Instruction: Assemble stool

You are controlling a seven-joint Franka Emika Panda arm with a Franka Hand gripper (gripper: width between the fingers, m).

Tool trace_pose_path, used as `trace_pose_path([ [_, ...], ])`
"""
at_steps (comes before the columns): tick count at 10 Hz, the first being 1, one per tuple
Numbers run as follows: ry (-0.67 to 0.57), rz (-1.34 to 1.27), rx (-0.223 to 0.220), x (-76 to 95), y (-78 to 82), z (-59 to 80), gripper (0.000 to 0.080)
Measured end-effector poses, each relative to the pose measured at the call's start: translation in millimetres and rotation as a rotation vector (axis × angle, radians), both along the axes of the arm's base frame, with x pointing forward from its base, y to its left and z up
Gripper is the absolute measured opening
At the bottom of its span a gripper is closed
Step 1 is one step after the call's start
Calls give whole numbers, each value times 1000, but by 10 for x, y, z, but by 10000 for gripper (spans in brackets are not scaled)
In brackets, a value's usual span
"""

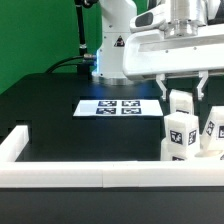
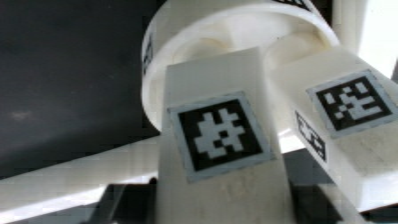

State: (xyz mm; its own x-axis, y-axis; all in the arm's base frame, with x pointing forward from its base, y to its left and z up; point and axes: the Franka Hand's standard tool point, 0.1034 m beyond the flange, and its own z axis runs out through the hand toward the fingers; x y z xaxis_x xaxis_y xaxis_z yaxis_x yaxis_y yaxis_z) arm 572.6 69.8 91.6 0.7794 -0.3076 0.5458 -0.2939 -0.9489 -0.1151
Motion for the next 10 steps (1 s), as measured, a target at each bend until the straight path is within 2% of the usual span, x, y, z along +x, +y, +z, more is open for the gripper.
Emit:
trace_pose_path([
  [3, 13, 3, -1, -12, 0, -22, 325],
  [4, 14, 4, -2, -13, -1, -23, 524],
  [5, 14, 5, -3, -14, -1, -25, 524],
  [6, 15, 7, -4, -14, -2, -26, 623],
  [10, 16, 15, -10, -15, -5, -27, 649],
])
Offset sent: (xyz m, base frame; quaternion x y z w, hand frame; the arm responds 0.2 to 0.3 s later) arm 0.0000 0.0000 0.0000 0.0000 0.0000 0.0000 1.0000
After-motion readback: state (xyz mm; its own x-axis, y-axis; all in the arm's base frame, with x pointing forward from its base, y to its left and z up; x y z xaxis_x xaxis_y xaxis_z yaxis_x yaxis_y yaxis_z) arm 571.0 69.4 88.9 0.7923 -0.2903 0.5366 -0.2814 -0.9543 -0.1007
